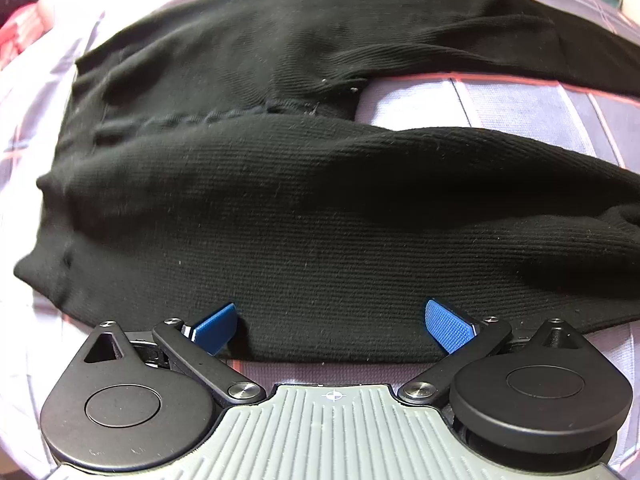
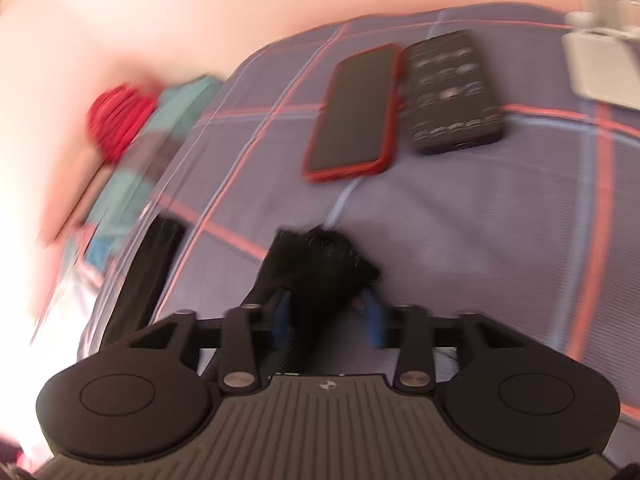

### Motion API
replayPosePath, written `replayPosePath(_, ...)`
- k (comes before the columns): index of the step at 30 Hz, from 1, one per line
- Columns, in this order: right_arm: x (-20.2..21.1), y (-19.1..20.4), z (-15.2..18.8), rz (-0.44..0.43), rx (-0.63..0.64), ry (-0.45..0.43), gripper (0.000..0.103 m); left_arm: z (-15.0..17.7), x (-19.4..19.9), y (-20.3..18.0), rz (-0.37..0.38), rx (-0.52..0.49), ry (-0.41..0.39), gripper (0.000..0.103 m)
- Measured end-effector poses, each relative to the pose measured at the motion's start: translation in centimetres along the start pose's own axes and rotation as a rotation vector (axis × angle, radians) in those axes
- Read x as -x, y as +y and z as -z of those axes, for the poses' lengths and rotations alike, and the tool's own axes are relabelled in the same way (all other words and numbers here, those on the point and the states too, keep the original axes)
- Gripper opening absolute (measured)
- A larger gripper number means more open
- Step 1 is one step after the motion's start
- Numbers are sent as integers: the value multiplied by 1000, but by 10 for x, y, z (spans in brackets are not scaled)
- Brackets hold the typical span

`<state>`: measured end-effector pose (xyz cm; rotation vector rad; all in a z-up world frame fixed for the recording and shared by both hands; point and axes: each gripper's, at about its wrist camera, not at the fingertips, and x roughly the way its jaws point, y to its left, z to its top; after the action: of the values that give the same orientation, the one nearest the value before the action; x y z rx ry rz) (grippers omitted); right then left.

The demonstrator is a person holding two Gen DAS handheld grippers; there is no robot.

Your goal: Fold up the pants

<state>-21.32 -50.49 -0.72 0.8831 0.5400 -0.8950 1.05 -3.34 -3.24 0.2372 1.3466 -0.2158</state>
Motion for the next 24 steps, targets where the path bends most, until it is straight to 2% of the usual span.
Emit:
replayPosePath(1, 10, 18, 6, 10, 123, -27, 50, 2, 2, 1, 0, -1, -7, 103)
replayPosePath(2, 20, 38, 16, -27, 247, -31, 55, 4, 4, 2, -3, -6, -16, 103)
replayPosePath(5, 50, 93, 64, -201, 528, -2, 77, 9, 14, 10, 12, -3, -43, 103)
replayPosePath(7, 57, 133, 105, -344, 714, 115, 79, 10, 21, 20, 8, 11, -77, 103)
replayPosePath(9, 62, 171, 147, -449, 862, 185, 78, 7, 23, 29, 8, 36, -104, 103)
replayPosePath(12, 56, 214, 194, -522, 999, 272, 67, -4, 17, 47, -30, 56, -123, 103)
replayPosePath(14, 41, 232, 214, -490, 1039, 332, 47, -9, 5, 56, -66, 65, -117, 103)
replayPosePath(15, 29, 237, 221, -452, 1057, 371, 41, -10, -3, 59, -74, 63, -80, 103)
replayPosePath(16, 24, 233, 230, -403, 1078, 403, 21, -10, -14, 62, -62, 62, -31, 103)
replayPosePath(17, 18, 231, 232, -383, 1102, 422, 12, -7, -14, 68, -38, 76, -47, 103)
replayPosePath(20, 32, 210, 222, -351, 1152, 473, 6, 6, -10, 81, 37, 68, -46, 103)
replayPosePath(24, 55, 192, 206, -302, 1097, 526, 6, 26, -4, 87, 58, -11, -61, 103)
